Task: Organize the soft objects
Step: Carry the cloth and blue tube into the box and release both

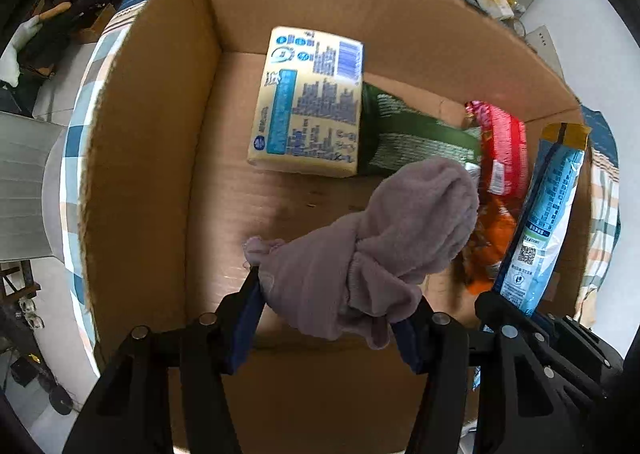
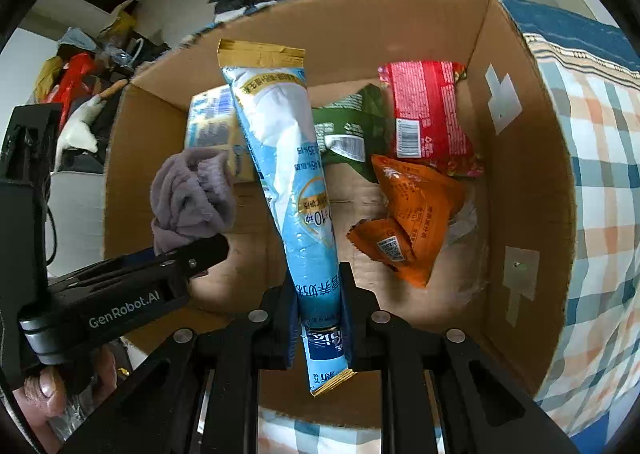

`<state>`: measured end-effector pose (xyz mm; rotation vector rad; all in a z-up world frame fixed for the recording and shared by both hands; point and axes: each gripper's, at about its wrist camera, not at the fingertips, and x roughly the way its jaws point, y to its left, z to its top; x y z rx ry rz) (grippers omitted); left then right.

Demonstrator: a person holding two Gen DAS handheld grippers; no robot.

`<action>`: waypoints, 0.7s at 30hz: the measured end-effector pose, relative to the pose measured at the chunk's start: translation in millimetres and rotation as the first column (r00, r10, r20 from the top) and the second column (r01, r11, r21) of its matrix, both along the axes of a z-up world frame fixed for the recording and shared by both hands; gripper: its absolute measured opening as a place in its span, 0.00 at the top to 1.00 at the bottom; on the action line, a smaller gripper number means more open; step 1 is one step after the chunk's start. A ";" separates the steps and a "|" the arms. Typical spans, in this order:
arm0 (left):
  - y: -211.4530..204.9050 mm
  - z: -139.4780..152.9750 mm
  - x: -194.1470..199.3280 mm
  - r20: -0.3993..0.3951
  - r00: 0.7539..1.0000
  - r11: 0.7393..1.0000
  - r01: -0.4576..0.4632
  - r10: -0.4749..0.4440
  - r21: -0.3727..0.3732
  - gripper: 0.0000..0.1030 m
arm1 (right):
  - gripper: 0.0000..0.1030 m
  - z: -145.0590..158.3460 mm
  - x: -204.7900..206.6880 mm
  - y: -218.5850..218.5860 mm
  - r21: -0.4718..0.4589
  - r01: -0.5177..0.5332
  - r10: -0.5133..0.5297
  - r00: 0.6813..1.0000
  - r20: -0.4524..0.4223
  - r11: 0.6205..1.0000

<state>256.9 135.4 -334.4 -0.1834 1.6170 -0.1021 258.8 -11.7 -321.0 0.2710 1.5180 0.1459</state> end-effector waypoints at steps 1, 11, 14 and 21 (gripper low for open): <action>-1.2 -1.1 0.0 0.000 1.000 1.000 0.005 -0.005 0.006 0.46 | 0.82 -3.6 -0.4 0.6 0.000 0.000 0.000 1.000 -0.006 1.000; -7.0 4.2 -11.8 0.033 0.999 0.994 0.030 -0.033 0.102 0.40 | 0.77 -17.6 -3.3 8.3 -0.046 -0.013 0.012 1.000 -0.025 0.999; -7.1 9.6 -17.4 0.050 0.998 0.993 0.029 -0.035 0.111 0.37 | 0.68 -18.0 -2.7 6.8 -0.059 -0.011 0.009 1.000 -0.020 0.998; -16.6 37.3 -28.3 0.124 0.991 0.989 0.024 -0.042 0.143 0.17 | 0.39 -8.4 -5.3 0.5 -0.147 -0.011 0.012 1.000 0.003 0.989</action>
